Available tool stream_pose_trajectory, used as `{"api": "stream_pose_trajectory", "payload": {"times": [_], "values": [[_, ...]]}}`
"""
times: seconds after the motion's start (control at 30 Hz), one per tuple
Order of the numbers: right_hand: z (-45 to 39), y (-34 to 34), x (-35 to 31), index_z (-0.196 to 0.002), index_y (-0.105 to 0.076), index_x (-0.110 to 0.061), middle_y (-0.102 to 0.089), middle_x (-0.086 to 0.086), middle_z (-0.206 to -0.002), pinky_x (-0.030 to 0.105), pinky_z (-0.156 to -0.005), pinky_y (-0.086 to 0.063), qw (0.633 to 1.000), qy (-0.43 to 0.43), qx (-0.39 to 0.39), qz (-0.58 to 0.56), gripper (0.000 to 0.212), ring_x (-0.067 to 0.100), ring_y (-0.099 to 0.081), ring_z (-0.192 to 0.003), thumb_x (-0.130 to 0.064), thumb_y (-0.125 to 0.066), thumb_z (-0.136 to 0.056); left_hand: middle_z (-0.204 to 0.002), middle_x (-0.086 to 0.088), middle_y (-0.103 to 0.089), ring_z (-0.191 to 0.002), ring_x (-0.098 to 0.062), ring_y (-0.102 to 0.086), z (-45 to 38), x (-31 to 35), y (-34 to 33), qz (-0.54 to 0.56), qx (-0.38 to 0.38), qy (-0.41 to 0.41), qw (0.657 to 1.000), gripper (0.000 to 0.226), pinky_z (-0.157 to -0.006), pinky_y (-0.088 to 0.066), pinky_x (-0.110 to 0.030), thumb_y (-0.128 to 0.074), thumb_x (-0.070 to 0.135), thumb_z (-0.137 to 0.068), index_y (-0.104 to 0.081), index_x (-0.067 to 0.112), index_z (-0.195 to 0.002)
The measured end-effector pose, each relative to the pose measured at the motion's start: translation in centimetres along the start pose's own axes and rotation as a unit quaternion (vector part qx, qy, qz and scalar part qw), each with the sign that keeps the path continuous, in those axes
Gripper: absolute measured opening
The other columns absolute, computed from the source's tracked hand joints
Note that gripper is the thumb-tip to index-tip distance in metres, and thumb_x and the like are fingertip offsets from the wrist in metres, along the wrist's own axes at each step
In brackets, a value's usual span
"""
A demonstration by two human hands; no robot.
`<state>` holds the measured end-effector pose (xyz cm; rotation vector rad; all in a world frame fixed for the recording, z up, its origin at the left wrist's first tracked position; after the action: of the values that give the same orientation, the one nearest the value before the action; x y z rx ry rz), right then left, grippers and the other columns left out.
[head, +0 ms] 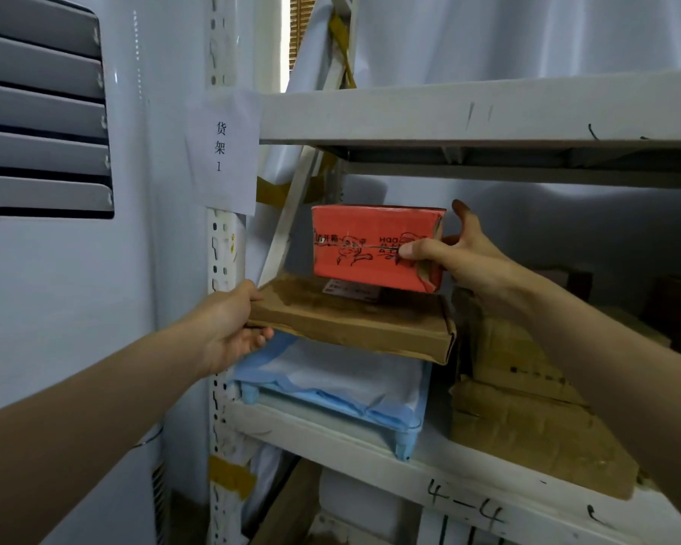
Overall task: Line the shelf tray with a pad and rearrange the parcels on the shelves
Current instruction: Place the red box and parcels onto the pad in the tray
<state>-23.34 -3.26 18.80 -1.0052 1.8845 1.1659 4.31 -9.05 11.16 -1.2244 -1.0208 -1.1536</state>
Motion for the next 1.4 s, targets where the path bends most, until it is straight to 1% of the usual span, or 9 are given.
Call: {"api": "stream_pose_trajectory", "payload": {"times": [0.17,0.37,0.47,0.57,0.63,0.73,1.23,1.33,1.4], "values": [[-1.2,-0.5,1.0,-0.158,0.003,-0.036,-0.054,0.009,-0.14,0.045,-0.112,-0.039,1.0,-0.018,0.018,0.015,0.127,0.026,-0.059,-0.121,-0.044,-0.087,-0.069,-0.074,-0.015,-0.055,-0.053,-0.021,-0.051,-1.5,-1.3,-0.5,-0.015,0.008,0.01,1.0,0.018,-0.039,-0.045,-0.023,-0.048,0.019,-0.101,-0.05,0.007,-0.088],[-2.7,-0.7,2.1,-0.155,-0.005,-0.028,-0.053,-0.008,-0.105,0.019,-0.07,-0.043,0.998,-0.021,0.061,0.005,0.113,0.005,-0.057,-0.091,-0.035,-0.086,-0.075,-0.08,-0.017,-0.057,-0.058,-0.022,-0.051,-4.0,-2.4,-1.8,-0.008,0.01,0.023,1.0,0.022,-0.055,-0.044,-0.029,-0.042,0.021,-0.104,-0.05,0.008,-0.089],[-3.5,-0.9,2.7,-0.146,-0.014,-0.034,-0.06,-0.002,-0.112,0.02,-0.068,-0.042,0.996,-0.034,0.084,0.004,0.106,0.014,-0.062,-0.1,-0.038,-0.088,-0.071,-0.079,-0.017,-0.056,-0.058,-0.022,-0.05,-5.6,-2.9,-2.5,-0.015,0.013,0.028,0.999,0.025,-0.054,-0.044,-0.028,-0.04,0.022,-0.105,-0.05,0.007,-0.088],[-4.7,-1.4,3.5,-0.129,-0.018,-0.039,-0.063,0.004,-0.12,0.031,-0.086,-0.051,0.992,-0.06,0.113,0.022,0.111,0.022,-0.063,-0.11,-0.055,-0.093,-0.048,-0.076,-0.015,-0.056,-0.056,-0.02,-0.05,-7.7,-3.4,-3.3,-0.021,0.023,0.034,0.999,0.028,-0.037,-0.043,-0.02,-0.036,0.026,-0.107,-0.05,0.008,-0.091],[-5.8,-1.6,4.5,-0.133,-0.02,-0.041,-0.062,0.004,-0.122,0.044,-0.098,-0.052,0.986,-0.072,0.147,0.037,0.139,0.026,-0.062,-0.113,-0.074,-0.087,-0.016,-0.075,-0.014,-0.055,-0.055,-0.018,-0.049,-9.0,-3.5,-4.0,-0.022,0.025,0.033,0.999,0.03,-0.036,-0.041,-0.018,-0.033,0.026,-0.108,-0.05,0.01,-0.088],[-7.9,-1.9,6.4,-0.138,-0.025,-0.04,-0.057,0.003,-0.129,0.05,-0.1,-0.051,0.98,-0.087,0.174,0.038,0.152,0.029,-0.059,-0.119,-0.085,-0.076,-0.002,-0.072,-0.012,-0.052,-0.054,-0.017,-0.044,-10.6,-3.5,-5.1,-0.026,0.012,0.018,0.999,0.03,-0.033,-0.036,-0.014,-0.034,0.019,-0.106,-0.051,0.012,-0.082],[-12.7,-3.3,10.0,-0.134,-0.047,-0.037,-0.066,-0.006,-0.118,0.043,-0.093,-0.056,0.969,-0.103,0.224,0.02,0.131,0.023,-0.064,-0.111,-0.081,-0.085,-0.017,-0.102,-0.019,-0.062,-0.061,-0.02,-0.054,-23.3,-6.4,-8.6,-0.126,-0.011,0.013,0.992,0.03,-0.03,-0.041,-0.014,-0.053,0.013,-0.098,-0.062,0.0,-0.124],[-12.5,-4.2,9.0,-0.127,-0.054,-0.031,-0.068,-0.007,-0.113,0.04,-0.093,-0.057,0.973,-0.107,0.203,0.023,0.095,0.018,-0.066,-0.105,-0.06,-0.091,-0.044,-0.119,-0.02,-0.065,-0.079,-0.027,-0.063,-25.1,-6.7,-9.3,-0.169,-0.006,0.002,0.986,0.03,-0.032,-0.042,-0.017,-0.057,0.017,-0.096,-0.063,0.001,-0.122],[-12.8,-4.6,8.9,-0.133,-0.051,-0.03,-0.069,-0.008,-0.111,0.04,-0.092,-0.057,0.974,-0.11,0.197,0.023,0.103,0.017,-0.067,-0.104,-0.059,-0.091,-0.043,-0.123,-0.023,-0.063,-0.093,-0.034,-0.066,-25.9,-6.8,-9.6,-0.22,0.001,-0.002,0.975,0.029,-0.033,-0.043,-0.019,-0.055,0.014,-0.096,-0.062,0.0,-0.12]]}}
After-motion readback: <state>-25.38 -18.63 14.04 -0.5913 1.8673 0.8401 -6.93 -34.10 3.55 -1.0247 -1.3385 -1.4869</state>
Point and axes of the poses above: each hand's wrist, its own z-axis away from the middle knuckle, its own y-axis out of the back of the hand, x = y × z, the point moved 2 cm from there along -z, towards the middle knuckle
